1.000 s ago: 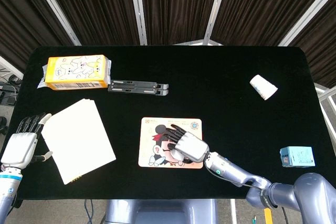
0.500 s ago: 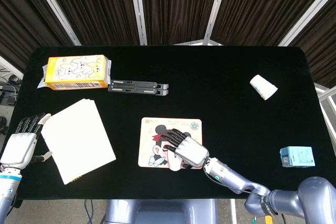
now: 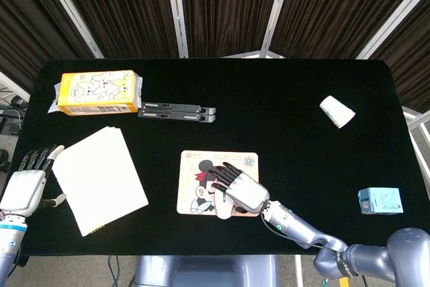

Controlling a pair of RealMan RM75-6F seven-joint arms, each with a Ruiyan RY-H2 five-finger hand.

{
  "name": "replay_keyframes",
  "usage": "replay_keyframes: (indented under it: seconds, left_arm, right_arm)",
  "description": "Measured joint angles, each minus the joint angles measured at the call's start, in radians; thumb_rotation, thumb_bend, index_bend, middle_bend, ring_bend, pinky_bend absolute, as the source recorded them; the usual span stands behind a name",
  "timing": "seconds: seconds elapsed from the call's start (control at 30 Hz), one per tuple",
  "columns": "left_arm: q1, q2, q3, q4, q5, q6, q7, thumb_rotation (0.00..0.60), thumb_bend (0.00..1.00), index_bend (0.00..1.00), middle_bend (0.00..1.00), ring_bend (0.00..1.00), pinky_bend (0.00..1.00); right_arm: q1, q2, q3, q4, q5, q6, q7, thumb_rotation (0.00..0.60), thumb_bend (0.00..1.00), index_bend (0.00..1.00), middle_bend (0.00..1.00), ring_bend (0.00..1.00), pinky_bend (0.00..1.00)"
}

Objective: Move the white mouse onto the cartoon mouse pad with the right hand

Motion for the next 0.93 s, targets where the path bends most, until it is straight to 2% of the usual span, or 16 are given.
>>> replay_keyframes:
  seconds: [0.23,0.4,0.67,0.93]
  left_arm:
    - [0.007,0.002,0.001,0.008,0.01,0.017,0.003,0.6,0.18,0.0,0.0,0.0,0.0]
    - [0.013,-0.003,0.007,0.022,0.041,0.044,0.028,0.6,0.18,0.0,0.0,0.0,0.0]
    - [0.017,-0.019,0.009,0.044,0.056,0.066,0.075,0.6,0.18,0.0,0.0,0.0,0.0]
    - [0.021,-0.022,0.009,0.063,0.063,0.076,0.095,0.6,0.18,0.0,0.0,0.0,0.0]
  right_arm:
    - [-0.038,0.12,0.044,-0.06,0.052,0.046,-0.09,0.6,0.06,0.2,0.0,0.0,0.0]
    - [-0.121,0.228,0.062,-0.124,0.11,0.133,-0.124,0.6,0.05,0.2,0.0,0.0,0.0]
    - [-0.286,0.356,0.069,-0.258,0.217,0.288,-0.123,0.6,0.04,0.2,0.0,0.0,0.0]
    - [-0.429,0.433,0.051,-0.334,0.256,0.417,-0.091,0.6,0.04,0.2,0.0,0.0,0.0]
